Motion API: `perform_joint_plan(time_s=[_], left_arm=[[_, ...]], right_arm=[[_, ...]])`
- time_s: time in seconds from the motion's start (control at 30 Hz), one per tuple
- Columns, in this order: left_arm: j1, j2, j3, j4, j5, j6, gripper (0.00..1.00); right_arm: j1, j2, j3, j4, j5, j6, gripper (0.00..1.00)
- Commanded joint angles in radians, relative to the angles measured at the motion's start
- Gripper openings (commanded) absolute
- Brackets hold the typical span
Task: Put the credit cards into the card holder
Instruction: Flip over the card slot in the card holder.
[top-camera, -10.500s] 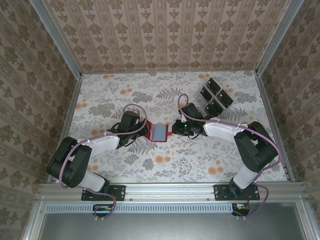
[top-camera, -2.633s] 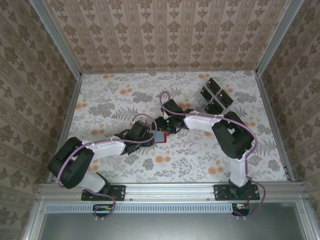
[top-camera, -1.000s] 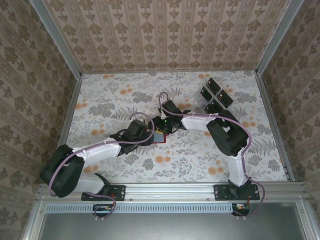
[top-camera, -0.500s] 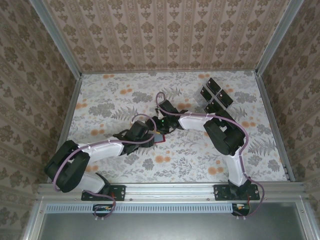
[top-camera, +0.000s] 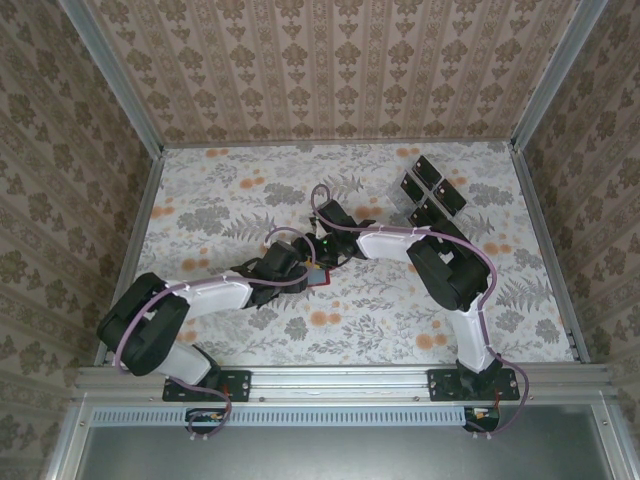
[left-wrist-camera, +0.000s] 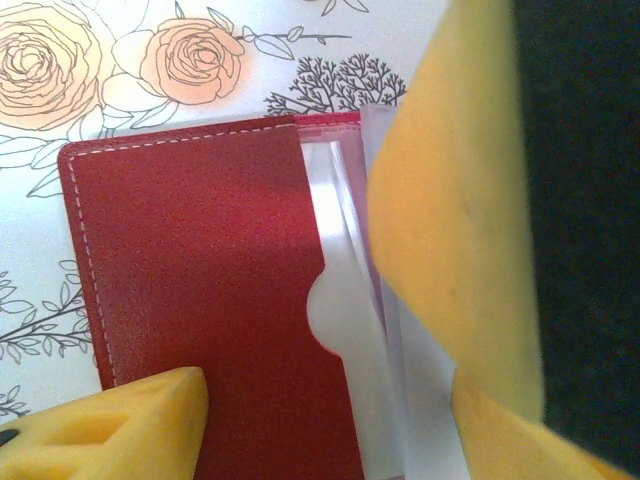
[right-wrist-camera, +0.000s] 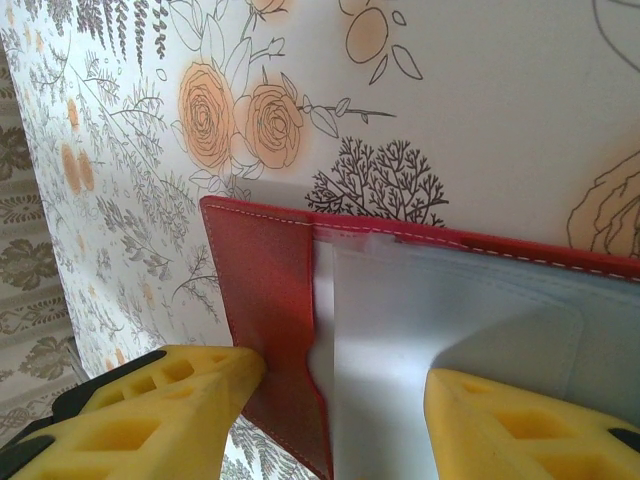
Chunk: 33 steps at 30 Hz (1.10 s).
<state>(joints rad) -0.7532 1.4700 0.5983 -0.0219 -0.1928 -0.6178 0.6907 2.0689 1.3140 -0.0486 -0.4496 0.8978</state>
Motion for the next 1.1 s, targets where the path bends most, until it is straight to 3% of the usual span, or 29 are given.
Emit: perform_joint_plan(time_s=[0.0,0.5,1.07], left_arm=[[-0.008,0.027,0.012,-0.02,-0.01,-0.021,0.62],[-0.003,0.032,-0.018,-0.017,-0.018,-0.033,0.58],[0.0,0.027,-0.026,-0.003,-0.01,-0.029,0.58]], right_arm=[[-0.018,-0.061,0.016,-0.016,-0.005,-0.004,0.55],[-0.06,-0.132,-0.073,-0.064,0.091,-0.071,0.56],[-0.044,-0.047,-0.045,-0.04,0.056,-0.075,0.55]])
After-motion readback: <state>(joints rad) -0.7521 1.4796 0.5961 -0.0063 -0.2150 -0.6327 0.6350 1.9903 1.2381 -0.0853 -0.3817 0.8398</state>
